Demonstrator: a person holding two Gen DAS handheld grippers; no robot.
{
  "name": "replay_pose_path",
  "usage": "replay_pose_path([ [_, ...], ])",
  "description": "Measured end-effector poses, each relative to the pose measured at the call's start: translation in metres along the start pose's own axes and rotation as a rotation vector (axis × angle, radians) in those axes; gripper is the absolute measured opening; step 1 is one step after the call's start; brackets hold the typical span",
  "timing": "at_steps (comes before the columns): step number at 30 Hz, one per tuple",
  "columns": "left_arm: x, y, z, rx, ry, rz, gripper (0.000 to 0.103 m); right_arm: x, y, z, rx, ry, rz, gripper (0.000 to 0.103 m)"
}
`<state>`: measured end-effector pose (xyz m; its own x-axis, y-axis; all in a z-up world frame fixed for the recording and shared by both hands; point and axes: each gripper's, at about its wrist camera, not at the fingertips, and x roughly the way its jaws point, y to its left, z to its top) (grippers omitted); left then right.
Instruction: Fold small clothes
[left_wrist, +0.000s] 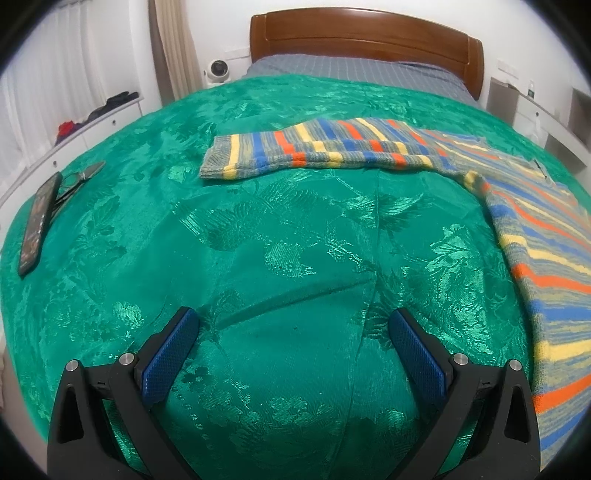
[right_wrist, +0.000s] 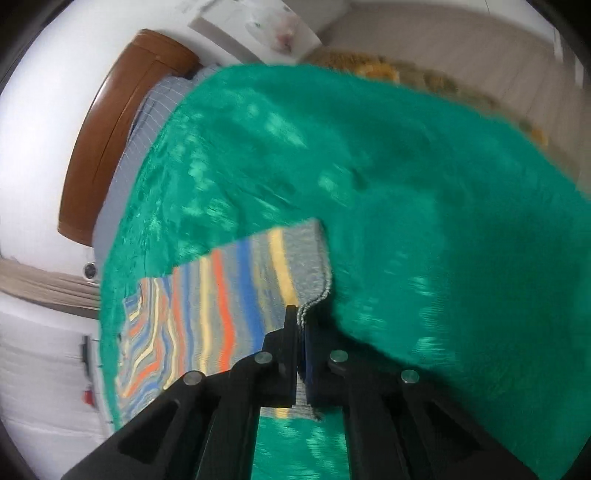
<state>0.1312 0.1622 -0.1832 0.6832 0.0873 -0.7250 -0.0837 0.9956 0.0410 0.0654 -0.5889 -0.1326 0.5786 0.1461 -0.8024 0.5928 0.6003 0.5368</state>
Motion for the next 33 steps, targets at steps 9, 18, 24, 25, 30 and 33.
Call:
replay_pose_path([
  [9, 0.000, 0.002, 0.000, -0.012, -0.009, -0.018, 0.103, -0.042, 0.236, -0.043, -0.439, -0.070, 0.247, 0.003],
  [18, 0.001, 0.003, -0.001, -0.014, -0.013, -0.026, 0.103, 0.056, 0.370, -0.152, -0.642, 0.161, 0.315, 0.012],
  [24, 0.001, 0.003, -0.001, -0.014, -0.014, -0.023, 0.103, 0.087, 0.347, -0.190, -0.554, 0.334, 0.418, 0.060],
  [25, 0.001, 0.003, -0.001, -0.014, -0.015, -0.022, 0.103, 0.081, 0.333, -0.189, -0.564, 0.322, 0.392, 0.060],
  [30, 0.000, 0.002, 0.000, -0.014, -0.017, -0.017, 0.103, 0.067, 0.273, -0.196, -0.636, 0.283, 0.196, 0.060],
  [33, 0.001, 0.001, 0.000, -0.013, -0.018, -0.015, 0.103, 0.059, 0.224, -0.208, -0.664, 0.285, 0.100, 0.060],
])
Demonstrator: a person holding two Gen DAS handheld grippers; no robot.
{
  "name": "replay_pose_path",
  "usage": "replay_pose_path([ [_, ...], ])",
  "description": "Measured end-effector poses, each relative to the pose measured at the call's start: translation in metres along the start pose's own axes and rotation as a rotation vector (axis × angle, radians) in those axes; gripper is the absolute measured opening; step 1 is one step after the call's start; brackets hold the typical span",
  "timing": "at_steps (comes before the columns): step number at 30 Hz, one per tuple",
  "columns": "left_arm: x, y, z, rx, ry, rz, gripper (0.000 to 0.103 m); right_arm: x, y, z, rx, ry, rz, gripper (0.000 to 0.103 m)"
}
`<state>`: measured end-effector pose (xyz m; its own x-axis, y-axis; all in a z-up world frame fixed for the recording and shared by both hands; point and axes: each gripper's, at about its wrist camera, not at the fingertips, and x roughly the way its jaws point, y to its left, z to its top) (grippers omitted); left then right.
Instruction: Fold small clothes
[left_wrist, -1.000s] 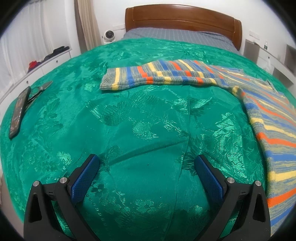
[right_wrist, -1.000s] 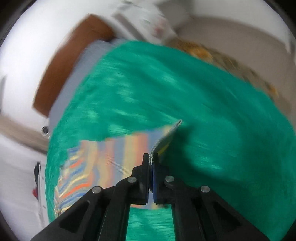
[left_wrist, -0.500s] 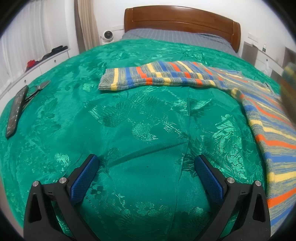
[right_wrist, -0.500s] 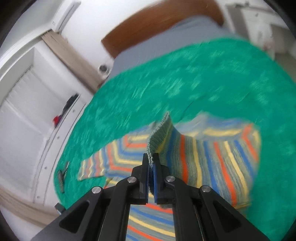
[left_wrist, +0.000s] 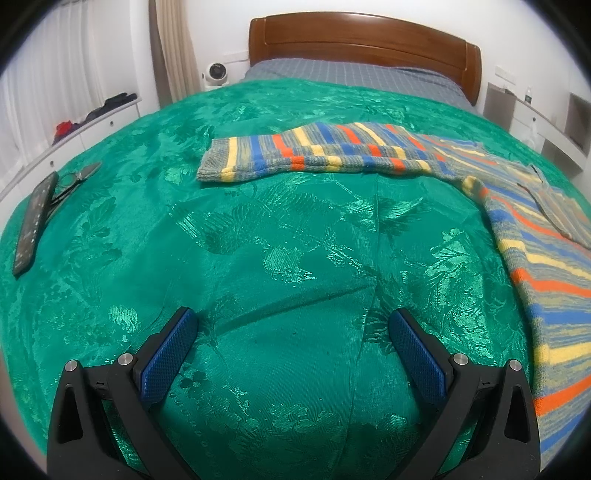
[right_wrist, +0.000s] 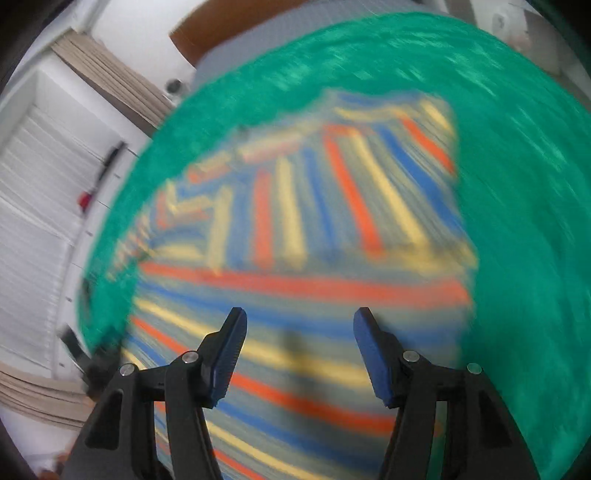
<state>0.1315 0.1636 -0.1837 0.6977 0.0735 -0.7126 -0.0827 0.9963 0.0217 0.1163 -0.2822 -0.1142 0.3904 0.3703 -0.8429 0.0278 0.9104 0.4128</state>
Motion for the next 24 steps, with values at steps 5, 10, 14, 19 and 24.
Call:
replay_pose_path([
  [5, 0.001, -0.001, 0.000, 0.001, -0.004, 0.004, 0.103, -0.025, -0.031, -0.049, -0.012, -0.062, -0.131, 0.054],
  [10, 0.000, -0.002, -0.001, 0.001, -0.010, 0.010, 0.103, -0.059, 0.013, -0.087, -0.151, -0.194, -0.257, 0.058],
  [14, 0.000, -0.002, -0.003, 0.000, -0.016, 0.011, 0.103, -0.050, 0.053, -0.123, -0.241, -0.248, -0.338, 0.061],
  [19, -0.002, -0.003, -0.005, -0.001, -0.021, 0.014, 0.103, -0.030, 0.074, -0.150, -0.234, -0.254, -0.378, 0.062],
  [24, -0.002, -0.002, -0.005, -0.001, -0.022, 0.014, 0.103, -0.002, 0.078, -0.166, -0.244, -0.173, -0.407, 0.070],
])
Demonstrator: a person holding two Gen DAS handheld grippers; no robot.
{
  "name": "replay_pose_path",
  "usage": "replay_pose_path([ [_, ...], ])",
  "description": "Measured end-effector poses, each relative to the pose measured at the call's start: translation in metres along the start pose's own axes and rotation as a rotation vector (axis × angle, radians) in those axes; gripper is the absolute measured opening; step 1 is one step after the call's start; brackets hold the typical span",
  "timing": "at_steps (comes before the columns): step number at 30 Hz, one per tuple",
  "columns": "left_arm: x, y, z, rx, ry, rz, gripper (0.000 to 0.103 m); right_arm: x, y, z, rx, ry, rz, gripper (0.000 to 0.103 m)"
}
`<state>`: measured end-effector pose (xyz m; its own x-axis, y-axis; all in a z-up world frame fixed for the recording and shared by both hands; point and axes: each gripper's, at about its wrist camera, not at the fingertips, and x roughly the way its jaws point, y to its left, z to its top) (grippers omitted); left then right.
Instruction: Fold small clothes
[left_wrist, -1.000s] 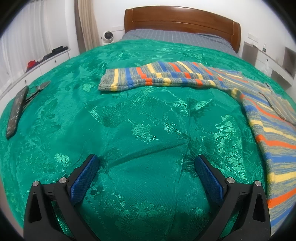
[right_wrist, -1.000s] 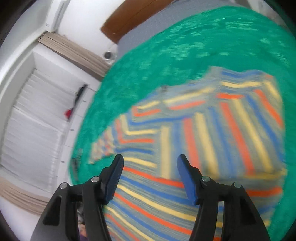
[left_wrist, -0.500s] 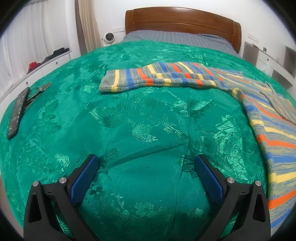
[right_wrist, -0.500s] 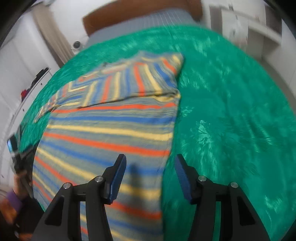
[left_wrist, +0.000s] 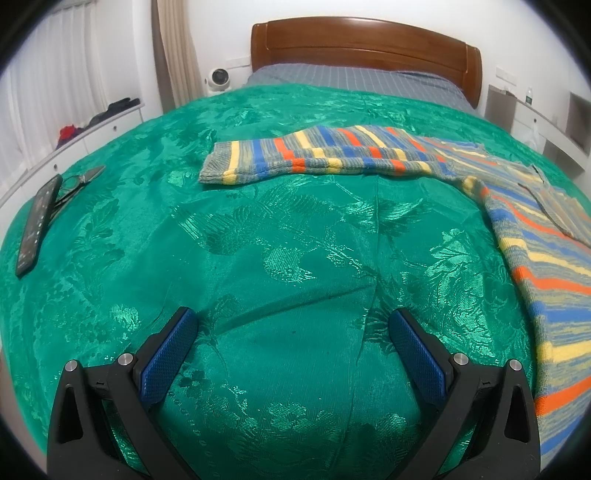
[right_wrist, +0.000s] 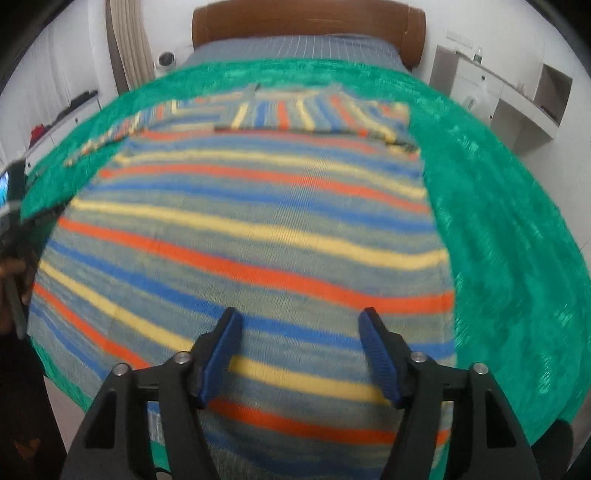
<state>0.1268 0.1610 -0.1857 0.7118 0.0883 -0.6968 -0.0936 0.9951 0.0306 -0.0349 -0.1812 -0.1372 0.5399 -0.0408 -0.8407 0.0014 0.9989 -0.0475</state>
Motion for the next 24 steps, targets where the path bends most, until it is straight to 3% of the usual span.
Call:
replay_pose_path([
  [14, -0.0002, -0.0004, -0.0003, 0.001, 0.000, 0.001, 0.103, 0.0051, 0.0066, -0.0079, -0.041, 0.003, -0.044, 0.080],
  [24, -0.0001, -0.0005, -0.0005, 0.001, -0.001, 0.001, 0.103, 0.0073, 0.0079, -0.0084, -0.047, 0.005, -0.055, 0.083],
])
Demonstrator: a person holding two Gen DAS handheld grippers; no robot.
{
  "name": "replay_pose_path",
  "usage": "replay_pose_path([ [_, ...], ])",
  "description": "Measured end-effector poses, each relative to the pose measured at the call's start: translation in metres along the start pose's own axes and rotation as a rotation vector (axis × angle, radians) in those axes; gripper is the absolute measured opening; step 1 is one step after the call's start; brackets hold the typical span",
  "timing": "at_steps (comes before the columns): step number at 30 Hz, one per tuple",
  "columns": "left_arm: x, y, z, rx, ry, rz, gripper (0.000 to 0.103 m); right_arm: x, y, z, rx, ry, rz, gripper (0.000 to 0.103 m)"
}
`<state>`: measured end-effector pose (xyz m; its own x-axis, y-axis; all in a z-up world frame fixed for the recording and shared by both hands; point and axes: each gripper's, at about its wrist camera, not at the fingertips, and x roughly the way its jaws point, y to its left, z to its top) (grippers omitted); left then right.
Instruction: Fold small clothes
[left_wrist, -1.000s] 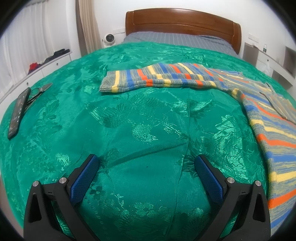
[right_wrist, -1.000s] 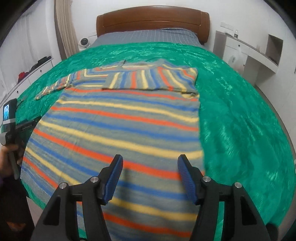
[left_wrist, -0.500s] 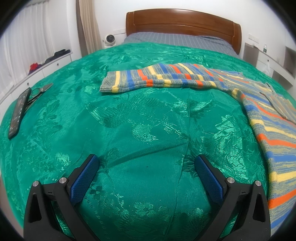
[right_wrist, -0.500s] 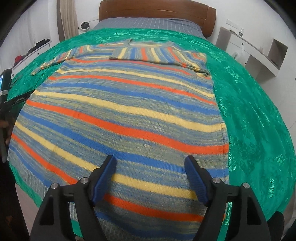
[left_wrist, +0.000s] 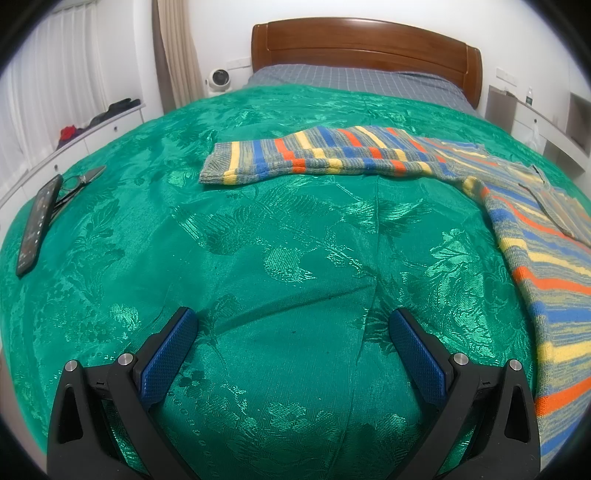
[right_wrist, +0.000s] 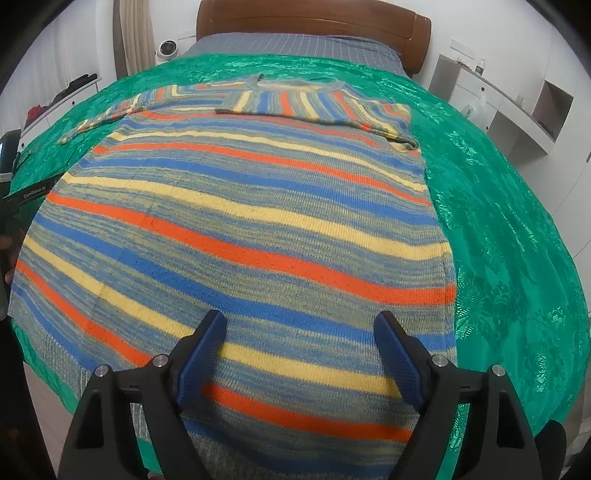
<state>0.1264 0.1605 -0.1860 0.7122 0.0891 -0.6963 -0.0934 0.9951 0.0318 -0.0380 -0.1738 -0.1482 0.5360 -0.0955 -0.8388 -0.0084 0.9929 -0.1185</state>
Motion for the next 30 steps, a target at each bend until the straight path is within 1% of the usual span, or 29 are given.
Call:
replay_pose_path([
  [9, 0.000, 0.000, 0.000, 0.000, 0.000, 0.000, 0.103, 0.002, 0.000, -0.001, 0.001, 0.004, -0.003, 0.086],
  [13, 0.000, 0.000, 0.000, -0.001, 0.007, 0.000, 0.103, 0.004, -0.003, -0.002, 0.012, 0.005, -0.003, 0.091],
  [15, -0.001, 0.001, 0.002, 0.001, 0.028, -0.005, 0.103, 0.006, -0.005, -0.002, 0.019, 0.009, -0.005, 0.094],
  [16, -0.003, 0.002, 0.005, 0.007, 0.054, -0.020, 0.103, 0.007, -0.006, -0.001, 0.023, 0.013, -0.005, 0.096],
  [18, -0.007, 0.005, 0.013, 0.019, 0.105, -0.077, 0.103, 0.008, -0.007, 0.000, 0.026, 0.020, -0.004, 0.097],
  [19, -0.010, 0.008, 0.020, 0.022, 0.120, -0.126, 0.103, 0.008, -0.007, 0.000, 0.026, 0.023, -0.003, 0.097],
  [20, -0.014, 0.012, 0.028, 0.023, 0.119, -0.163, 0.103, 0.008, -0.007, 0.000, 0.026, 0.023, -0.003, 0.097],
  [21, -0.018, 0.018, 0.042, 0.024, 0.106, -0.190, 0.103, 0.008, -0.007, 0.000, 0.026, 0.022, -0.003, 0.097],
  [23, -0.018, 0.030, 0.067, 0.004, 0.079, -0.191, 0.103, 0.008, -0.007, 0.000, 0.024, 0.019, -0.005, 0.097],
  [24, -0.014, 0.040, 0.083, -0.026, 0.075, -0.192, 0.103, 0.008, -0.007, 0.001, 0.023, 0.020, -0.006, 0.097],
  [25, -0.005, 0.053, 0.100, -0.071, 0.090, -0.203, 0.103, 0.009, -0.007, 0.001, 0.023, 0.021, -0.006, 0.098],
  [26, 0.009, 0.065, 0.114, -0.116, 0.122, -0.215, 0.103, 0.009, -0.007, 0.001, 0.023, 0.023, -0.005, 0.098],
  [28, 0.046, 0.087, 0.137, -0.212, 0.217, -0.220, 0.102, 0.008, -0.006, 0.001, 0.023, 0.023, -0.005, 0.098],
  [29, 0.060, 0.094, 0.142, -0.247, 0.251, -0.207, 0.101, 0.008, -0.006, 0.001, 0.023, 0.023, -0.006, 0.098],
  [30, 0.076, 0.101, 0.146, -0.285, 0.283, -0.179, 0.100, 0.008, -0.006, 0.001, 0.023, 0.023, -0.007, 0.098],
])
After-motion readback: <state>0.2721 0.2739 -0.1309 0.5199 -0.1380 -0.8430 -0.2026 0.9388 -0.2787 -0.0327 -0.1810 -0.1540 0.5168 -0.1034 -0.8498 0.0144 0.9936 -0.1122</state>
